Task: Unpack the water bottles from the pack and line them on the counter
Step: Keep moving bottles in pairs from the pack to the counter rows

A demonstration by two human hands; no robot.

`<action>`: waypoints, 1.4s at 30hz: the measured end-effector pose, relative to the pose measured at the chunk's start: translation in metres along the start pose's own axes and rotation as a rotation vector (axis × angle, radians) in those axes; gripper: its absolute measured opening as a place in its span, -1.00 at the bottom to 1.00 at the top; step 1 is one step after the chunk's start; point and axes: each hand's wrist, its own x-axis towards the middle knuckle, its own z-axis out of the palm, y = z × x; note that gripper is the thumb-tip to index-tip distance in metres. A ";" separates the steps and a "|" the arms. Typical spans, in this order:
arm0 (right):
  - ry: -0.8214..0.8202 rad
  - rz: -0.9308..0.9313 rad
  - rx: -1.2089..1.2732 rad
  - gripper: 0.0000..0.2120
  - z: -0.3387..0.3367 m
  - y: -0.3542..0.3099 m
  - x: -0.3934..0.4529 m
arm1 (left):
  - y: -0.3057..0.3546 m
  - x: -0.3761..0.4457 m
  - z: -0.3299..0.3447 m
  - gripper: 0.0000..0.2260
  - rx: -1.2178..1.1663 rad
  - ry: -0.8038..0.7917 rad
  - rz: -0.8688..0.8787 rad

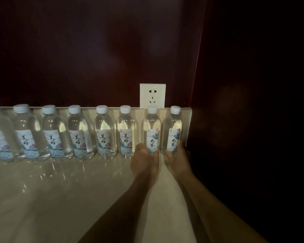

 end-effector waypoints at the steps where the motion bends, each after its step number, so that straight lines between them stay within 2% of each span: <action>1: 0.000 -0.010 -0.003 -0.45 -0.001 -0.002 -0.001 | 0.000 0.000 0.000 -0.64 0.001 -0.004 -0.003; 7: -0.029 0.002 -0.016 -0.36 -0.001 -0.006 -0.002 | 0.000 0.000 -0.001 -0.66 0.019 -0.016 -0.014; 12: -0.008 0.029 0.013 -0.43 0.000 -0.005 -0.003 | -0.001 0.000 0.000 -0.69 0.003 -0.017 -0.017; 16: -0.001 0.058 0.015 -0.31 0.007 0.003 0.001 | 0.000 -0.002 -0.003 -0.70 -0.005 -0.026 -0.019; 19: -0.012 0.053 0.038 -0.08 0.005 -0.004 -0.002 | 0.000 -0.004 -0.005 -0.68 -0.022 -0.030 -0.007; 25: -0.011 0.121 0.003 -0.09 -0.008 -0.018 -0.022 | 0.008 -0.026 -0.021 -0.63 -0.057 -0.074 -0.007; 26: -0.012 0.114 -0.009 -0.13 -0.014 -0.027 -0.031 | 0.010 -0.030 -0.024 -0.63 -0.058 -0.089 -0.003; 29: 0.036 0.079 -0.054 -0.44 -0.035 -0.059 -0.056 | 0.018 -0.038 -0.035 -0.63 -0.070 -0.097 0.012; 31: 0.085 0.067 -0.040 -0.51 -0.040 -0.065 -0.065 | 0.023 -0.048 -0.045 -0.58 -0.074 -0.082 0.003; 34: 0.130 0.151 0.196 -0.57 -0.041 -0.071 -0.081 | 0.015 -0.070 -0.066 -0.54 -0.114 -0.023 -0.020; 37: 0.132 0.215 0.437 -0.75 -0.019 -0.083 -0.101 | -0.003 -0.076 -0.097 -0.63 -0.168 0.064 -0.038; 39: 0.088 0.212 0.513 -0.85 -0.031 -0.120 -0.109 | 0.016 -0.073 -0.138 -0.69 -0.188 0.109 -0.078; 42: -0.018 0.149 0.571 -0.83 -0.030 -0.145 -0.136 | 0.013 -0.084 -0.172 -0.75 -0.242 0.163 -0.088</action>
